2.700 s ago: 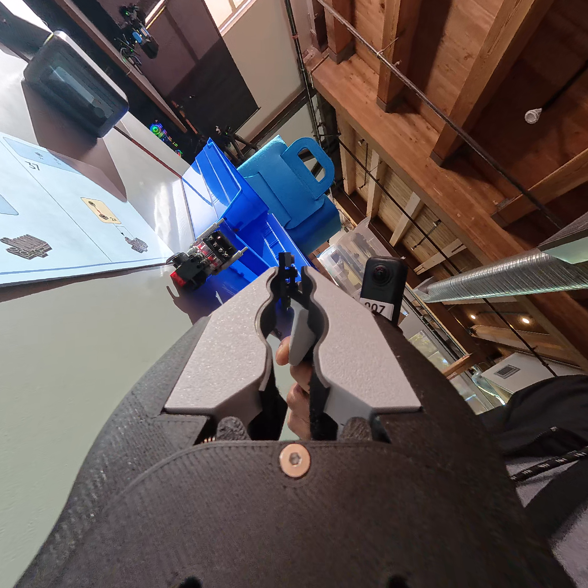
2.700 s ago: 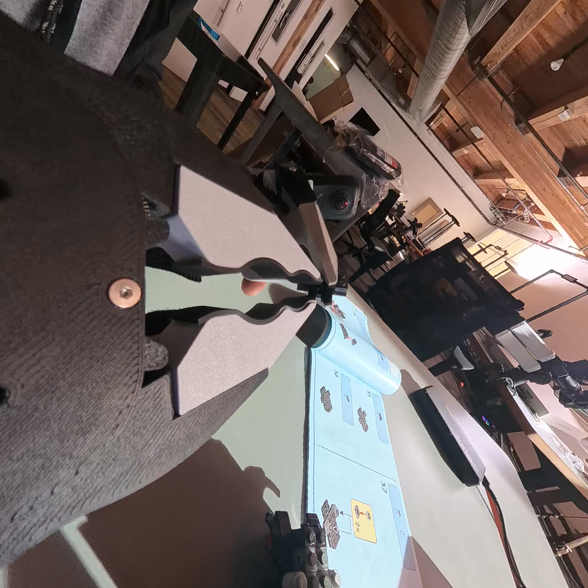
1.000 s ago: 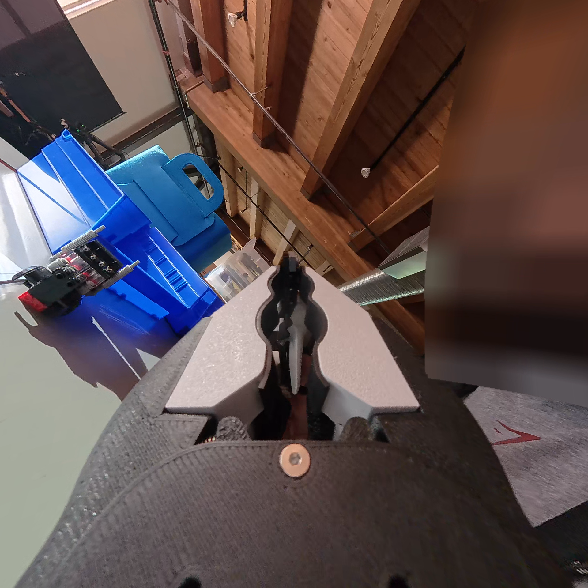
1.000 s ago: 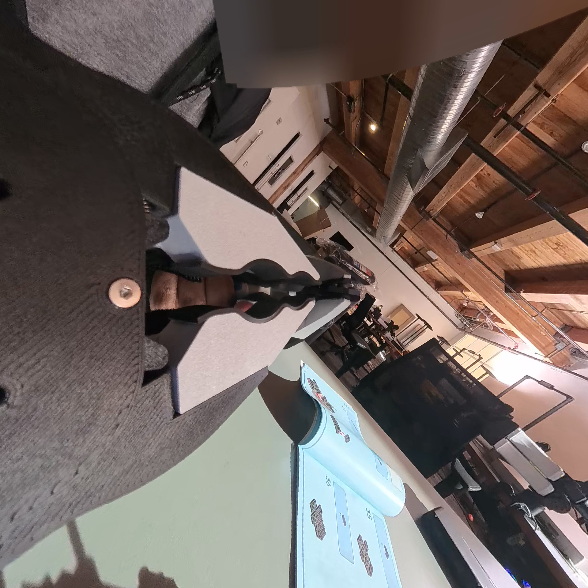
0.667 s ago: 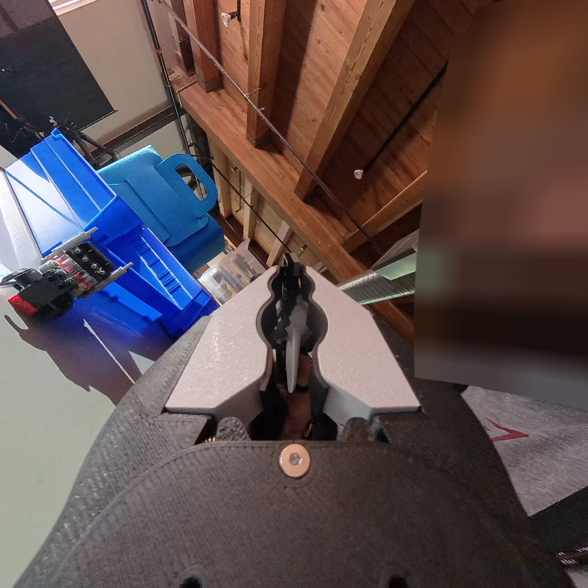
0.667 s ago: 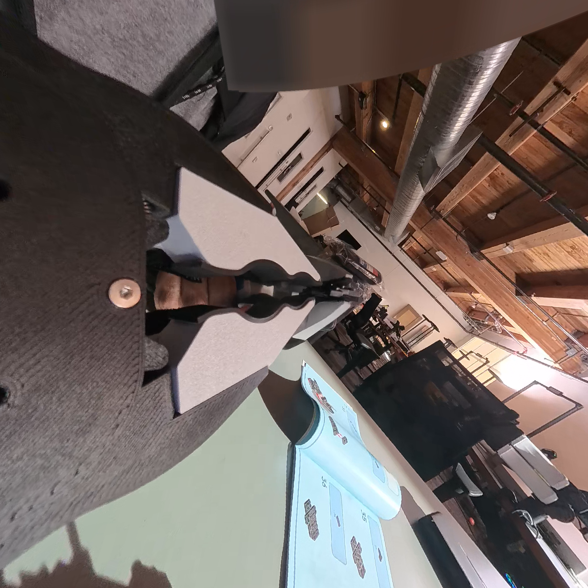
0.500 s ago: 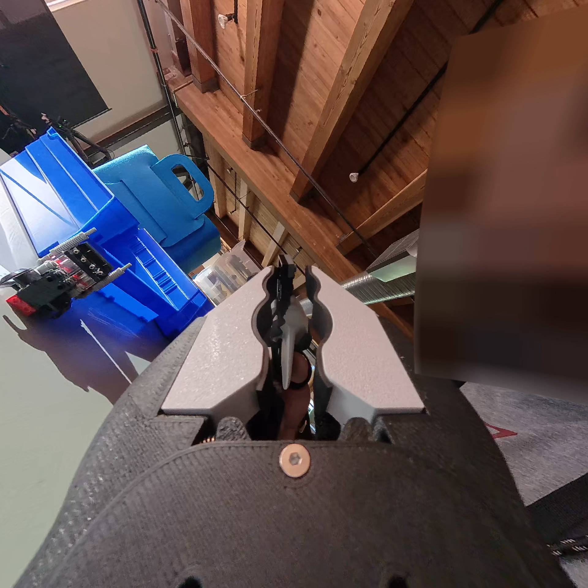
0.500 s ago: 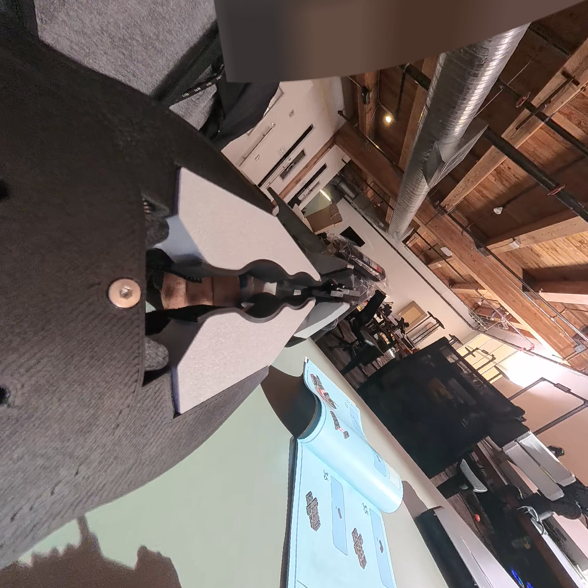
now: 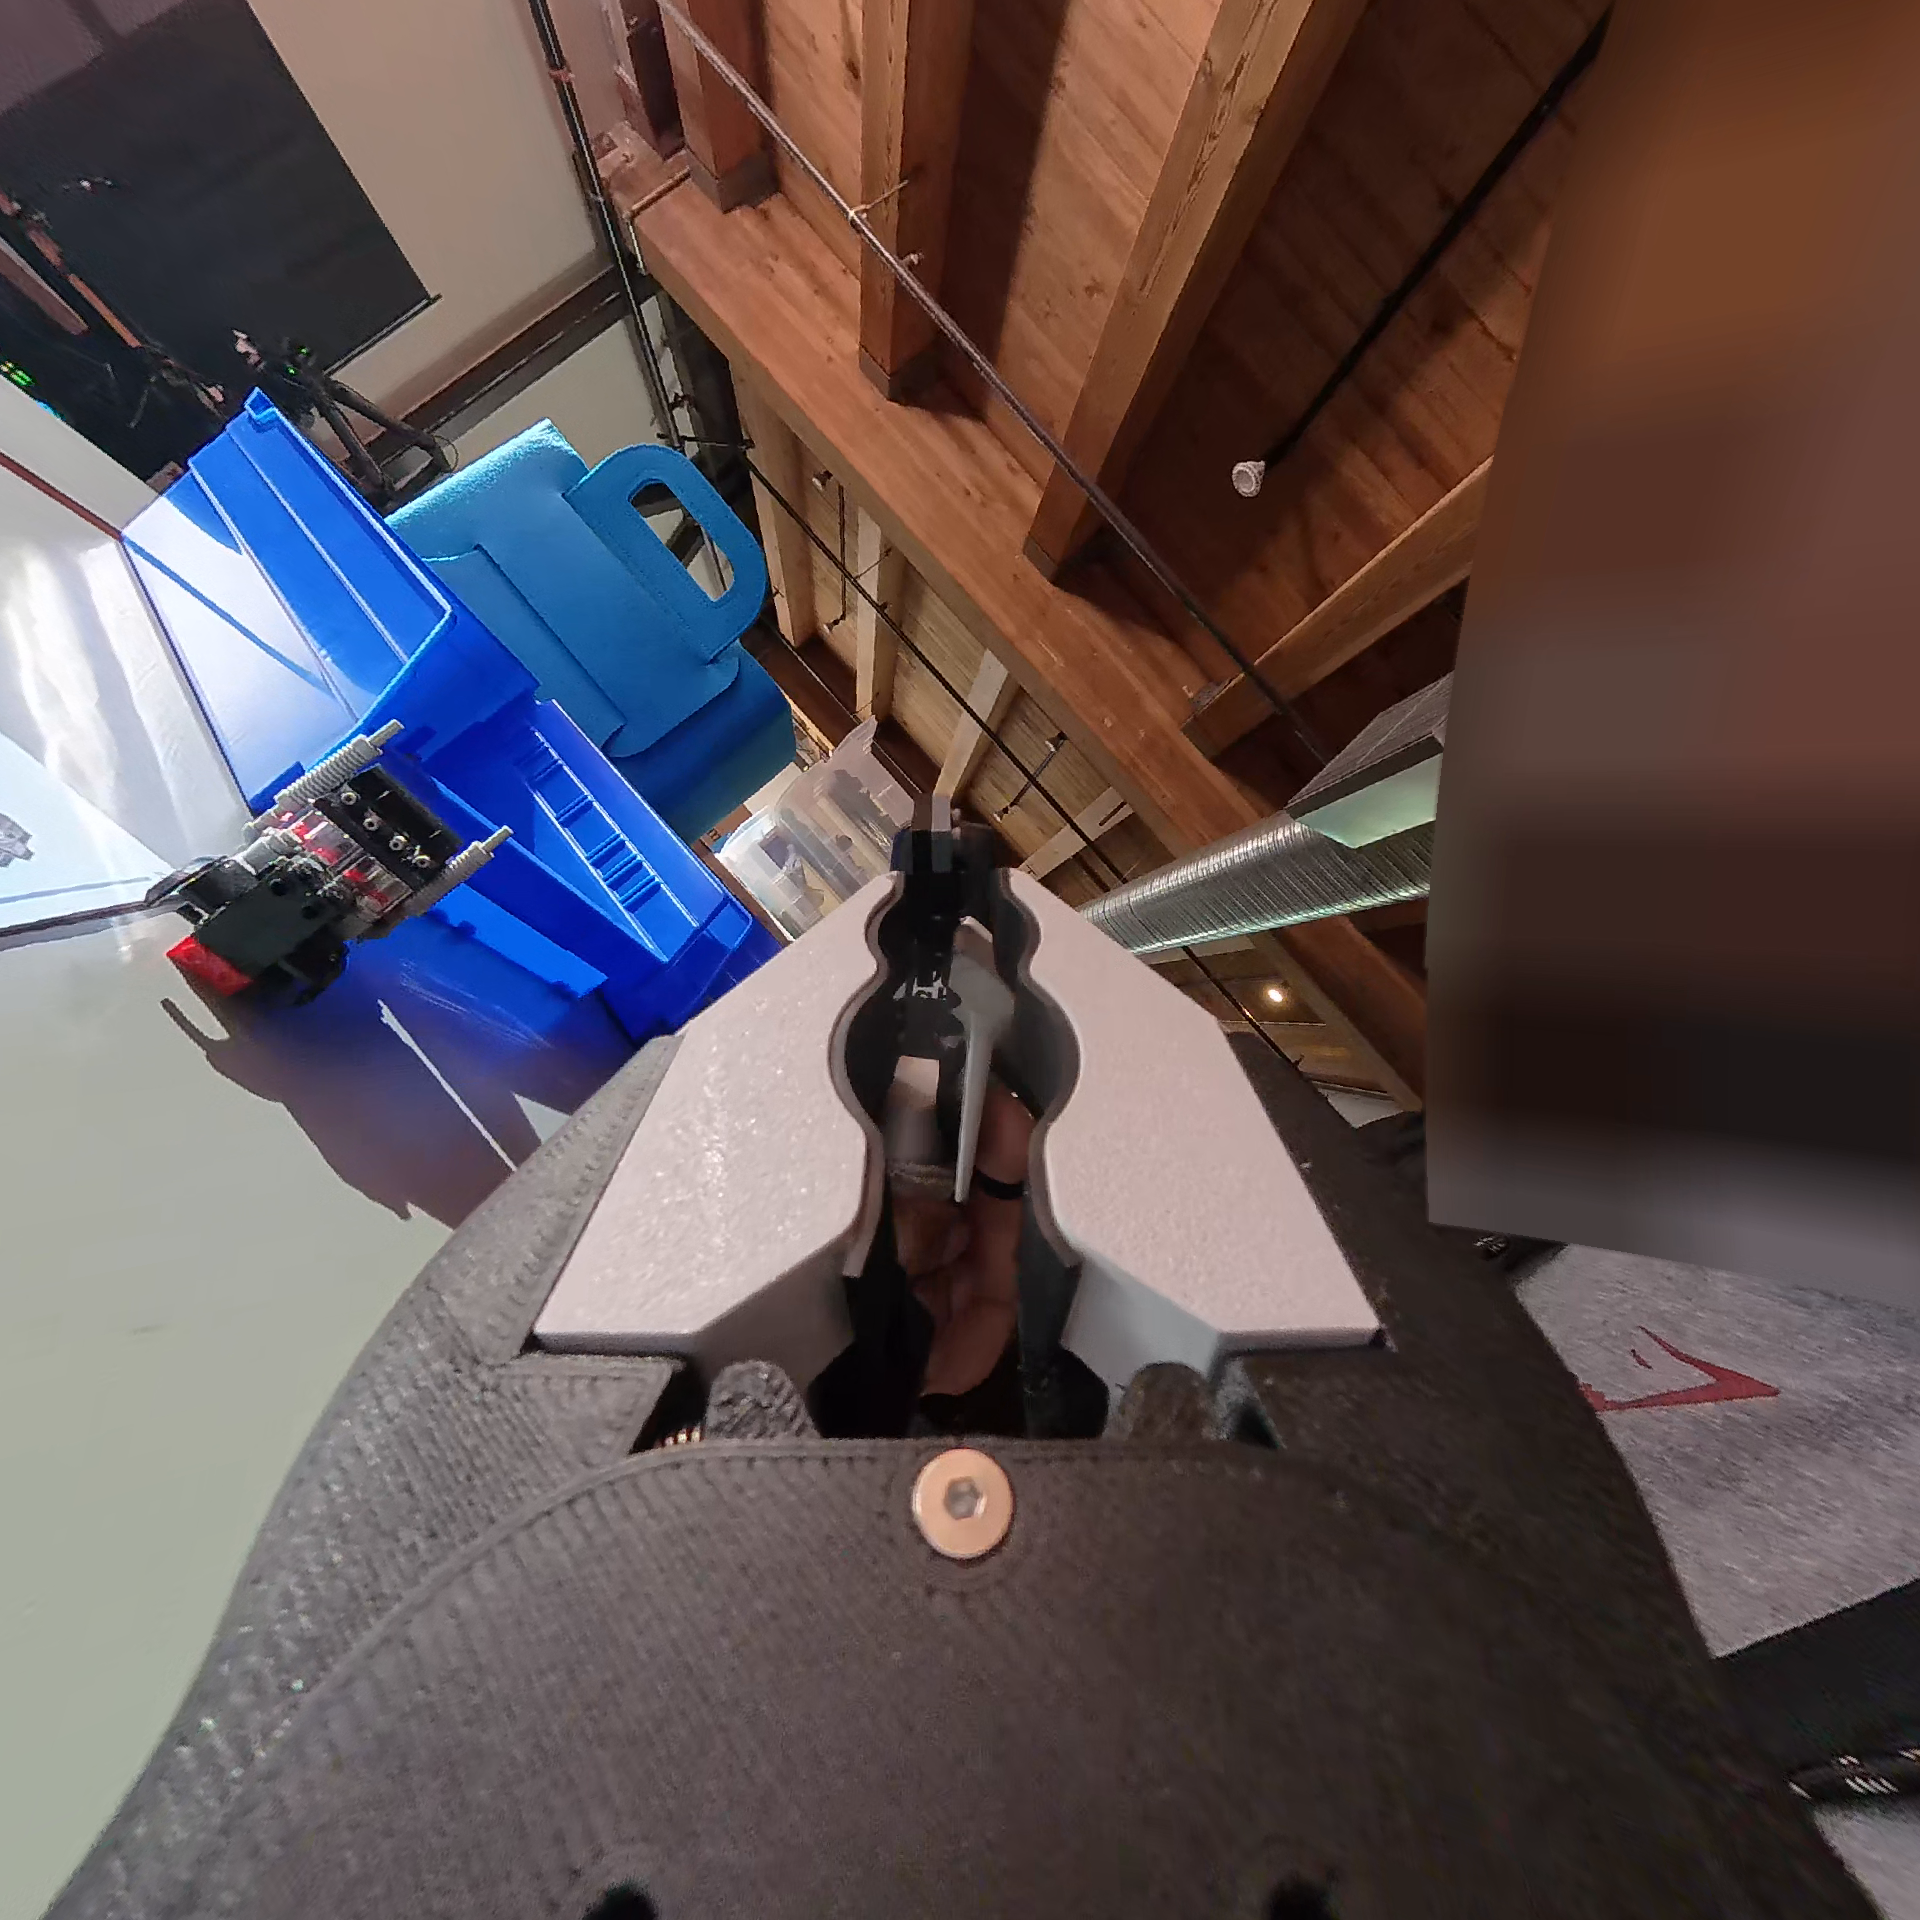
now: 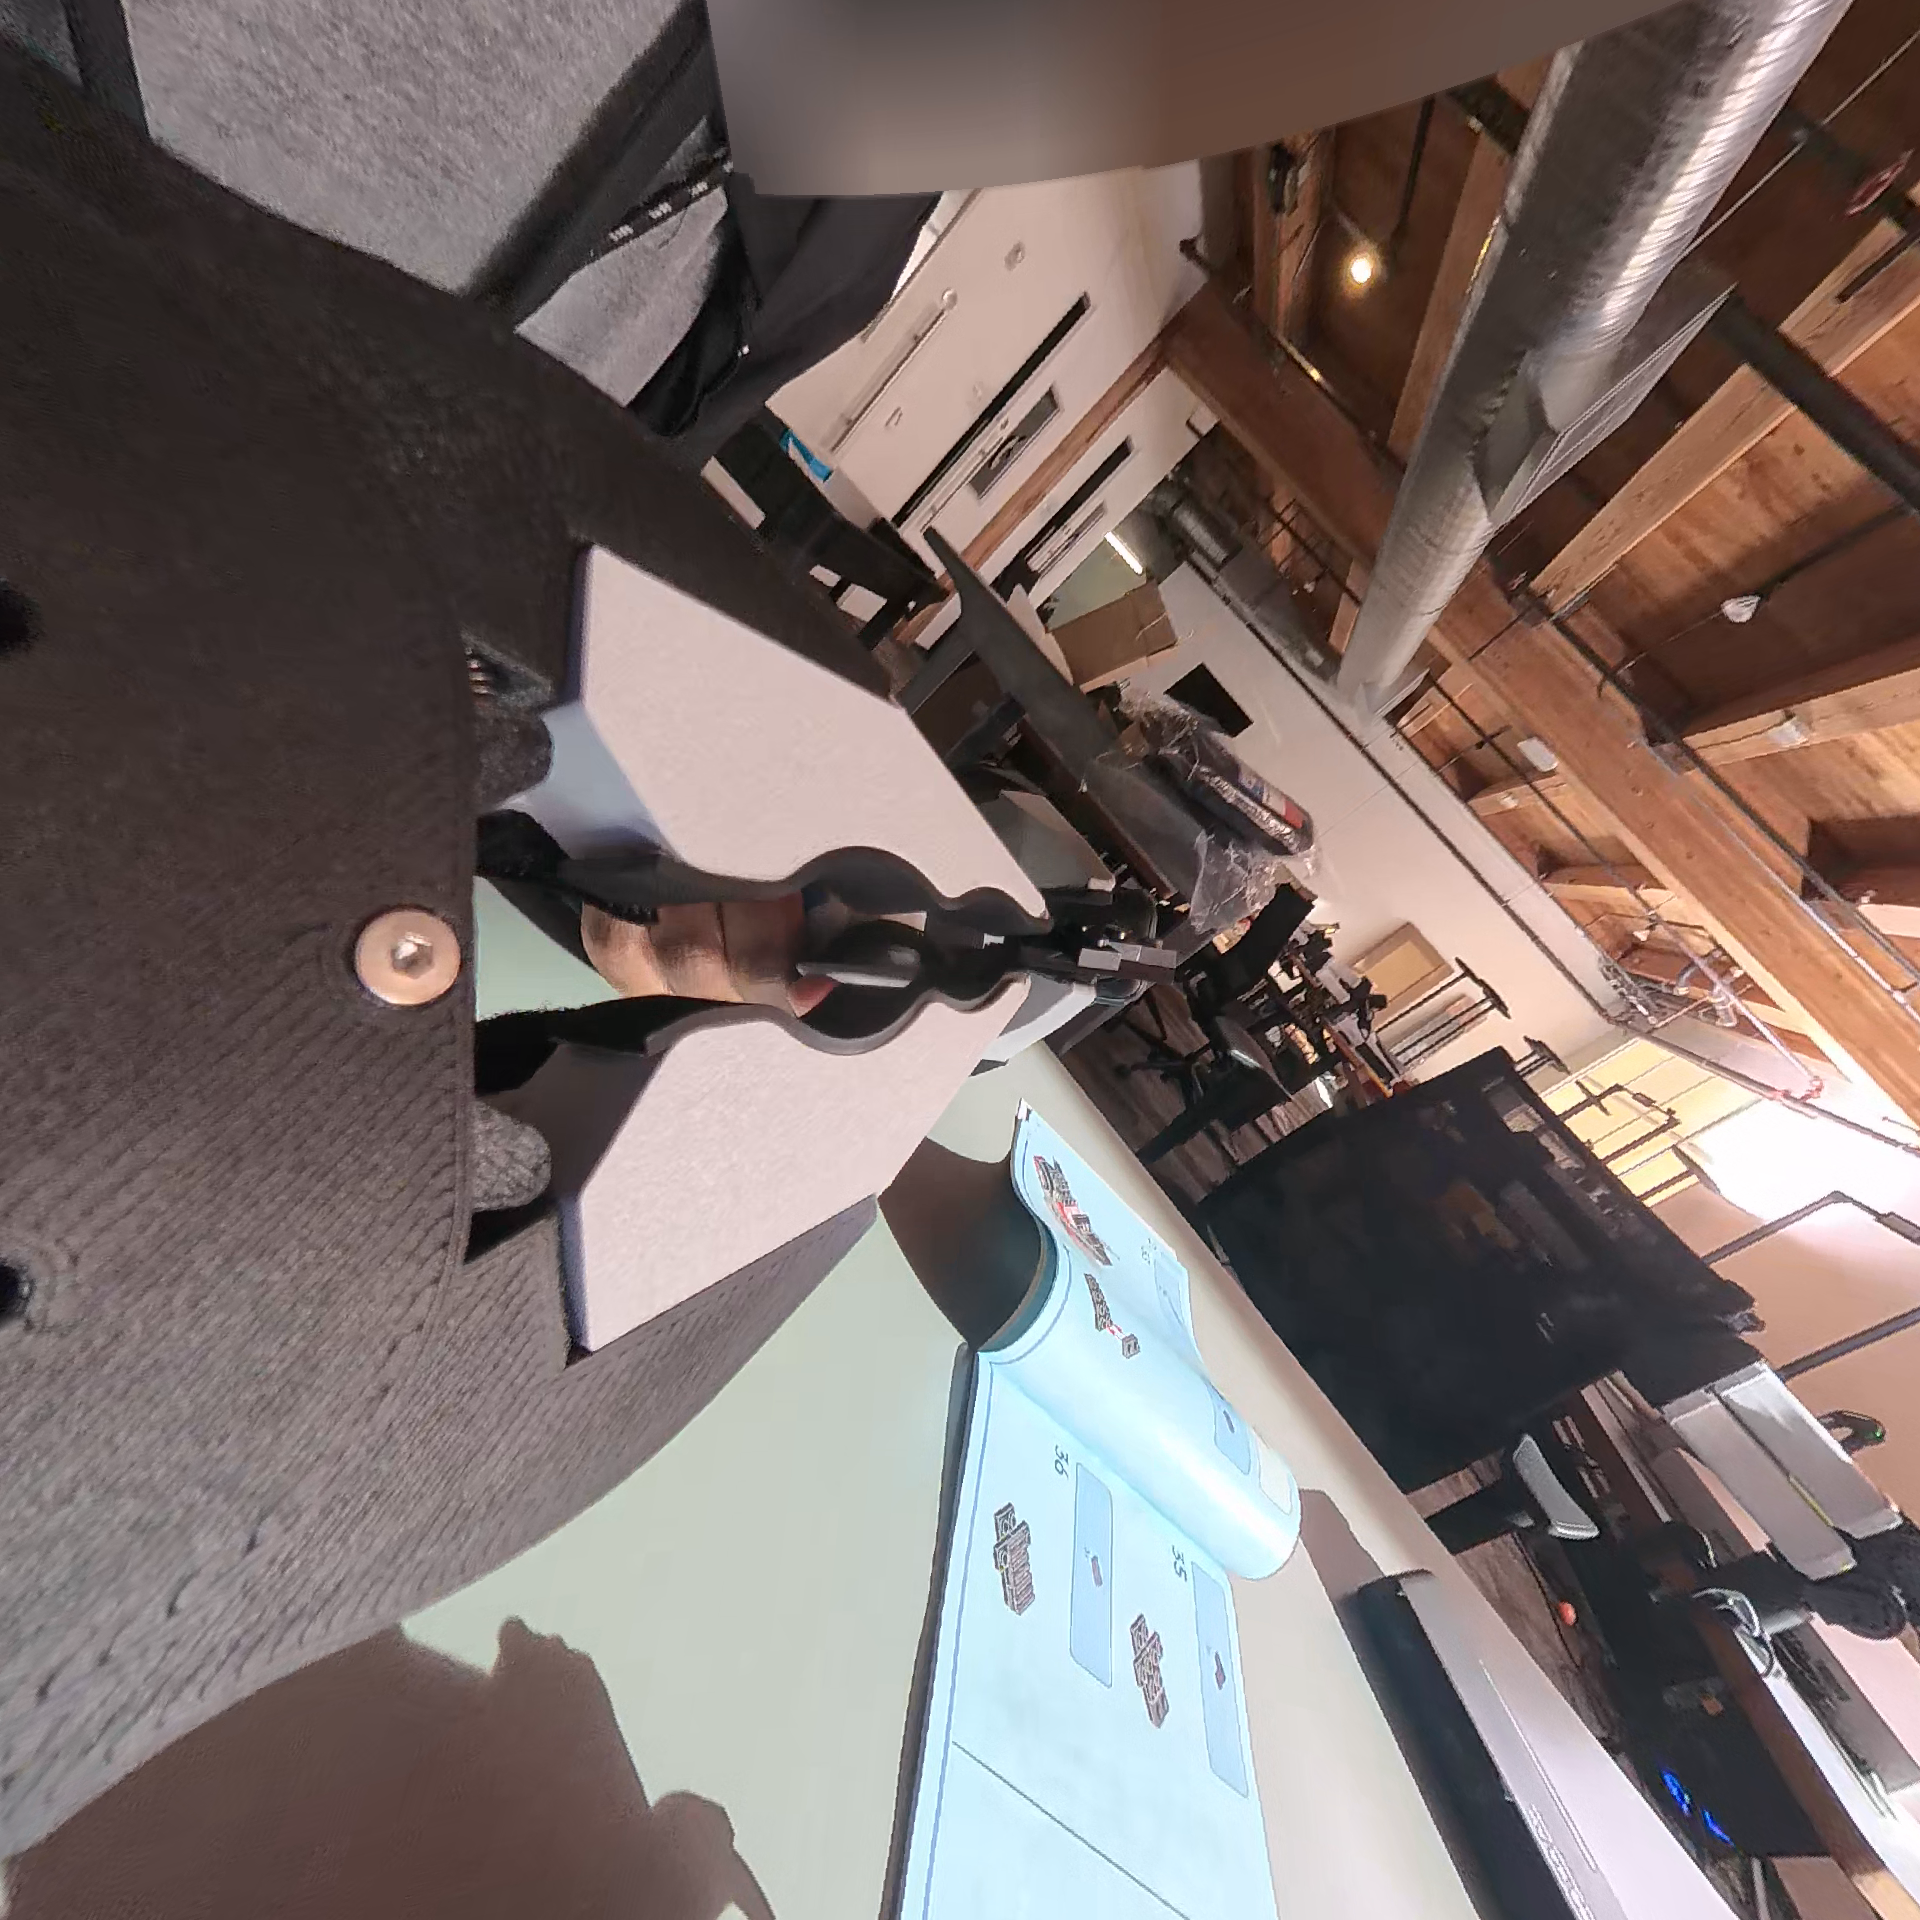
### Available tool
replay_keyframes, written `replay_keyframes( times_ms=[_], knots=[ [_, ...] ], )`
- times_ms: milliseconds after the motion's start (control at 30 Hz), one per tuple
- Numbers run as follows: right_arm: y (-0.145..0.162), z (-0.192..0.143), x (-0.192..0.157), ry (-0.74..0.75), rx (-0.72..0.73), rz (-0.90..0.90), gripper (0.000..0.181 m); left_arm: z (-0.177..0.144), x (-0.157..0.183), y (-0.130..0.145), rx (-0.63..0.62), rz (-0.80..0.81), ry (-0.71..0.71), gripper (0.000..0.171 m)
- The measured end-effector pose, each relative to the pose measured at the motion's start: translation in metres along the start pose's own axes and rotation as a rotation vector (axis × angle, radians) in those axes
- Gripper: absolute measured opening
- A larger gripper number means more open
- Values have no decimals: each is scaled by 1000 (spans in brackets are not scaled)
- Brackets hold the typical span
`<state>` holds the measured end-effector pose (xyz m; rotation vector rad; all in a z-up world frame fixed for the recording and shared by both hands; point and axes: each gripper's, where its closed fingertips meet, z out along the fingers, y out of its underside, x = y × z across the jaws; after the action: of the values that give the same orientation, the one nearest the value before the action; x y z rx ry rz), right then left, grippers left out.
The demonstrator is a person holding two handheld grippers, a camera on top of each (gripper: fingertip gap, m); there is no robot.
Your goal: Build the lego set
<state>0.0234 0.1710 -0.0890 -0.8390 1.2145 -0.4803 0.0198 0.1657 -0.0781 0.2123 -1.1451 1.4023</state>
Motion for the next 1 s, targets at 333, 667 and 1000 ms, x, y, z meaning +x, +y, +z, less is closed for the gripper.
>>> replay_keyframes(
  times_ms=[333, 667, 1000],
  knots=[
    [-1, 2, -4, -6, -7, -27, 4, -1, 3, -1, 30, -5, 27, 9],
    [-2, 2, -8, -23, 1, -32, 6, -1, 7, -2, 62, -32, 72, 8],
    [-3, 3, -9, 5, -6, -113, 6, -1, 6, -3, 77, -59, 73, 8]
  ],
)
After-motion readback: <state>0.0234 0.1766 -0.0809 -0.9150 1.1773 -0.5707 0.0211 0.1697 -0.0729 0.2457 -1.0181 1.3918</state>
